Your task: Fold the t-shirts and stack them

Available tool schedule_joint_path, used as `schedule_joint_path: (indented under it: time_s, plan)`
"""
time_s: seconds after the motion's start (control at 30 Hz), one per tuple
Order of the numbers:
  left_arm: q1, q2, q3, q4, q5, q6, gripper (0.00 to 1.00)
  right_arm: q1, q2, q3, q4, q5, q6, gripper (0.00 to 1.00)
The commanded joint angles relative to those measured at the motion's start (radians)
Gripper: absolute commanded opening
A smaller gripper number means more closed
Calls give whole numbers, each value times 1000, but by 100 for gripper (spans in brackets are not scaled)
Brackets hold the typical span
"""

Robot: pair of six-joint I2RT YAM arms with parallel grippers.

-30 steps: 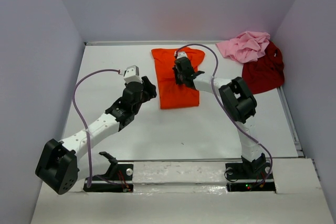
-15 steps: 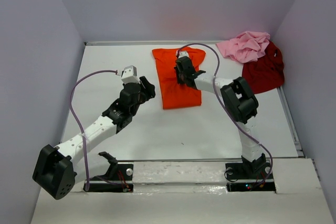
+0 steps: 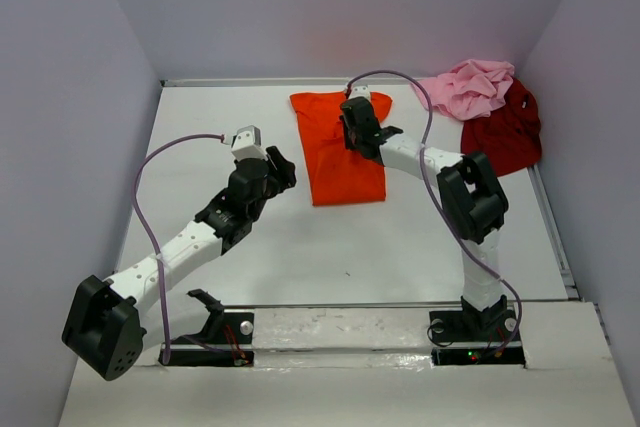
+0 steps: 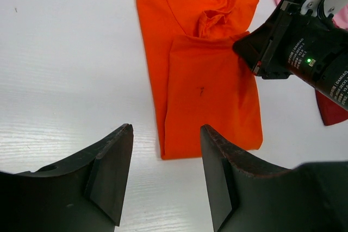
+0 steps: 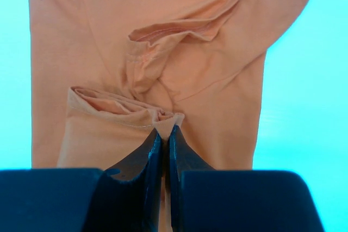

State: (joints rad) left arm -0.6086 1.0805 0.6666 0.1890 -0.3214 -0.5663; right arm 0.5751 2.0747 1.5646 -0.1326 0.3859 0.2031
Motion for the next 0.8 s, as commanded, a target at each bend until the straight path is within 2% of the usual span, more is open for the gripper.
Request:
schedule_joint_path:
  time_s: [0.0,0.33,0.37,0.4,0.43,0.47,0.57,0.77]
  plan:
    - [-6,-16,1,29,1,8,61,-8,-54,-14,-10,80,-1,0]
    - [-5,-16,-5,29,5,13,61,-49,36,26,-53,117,25,0]
    - [-5,-17,-5,29,5,13,61,-49,50,34,-55,120,27,8]
    - [-5,-17,-5,29,7,13,61,-49,76,43,-65,110,28,26]
    - [-5,-17,-5,29,8,14,61,-49,87,49,-65,97,28,49]
    - [-6,-19,-7,29,8,14,61,-49,94,57,-65,82,28,65]
    - [-8,-24,-10,29,10,13,61,-58,107,67,-59,54,16,75]
    - [-16,-30,-24,30,12,3,61,-58,24,34,-38,51,-8,79]
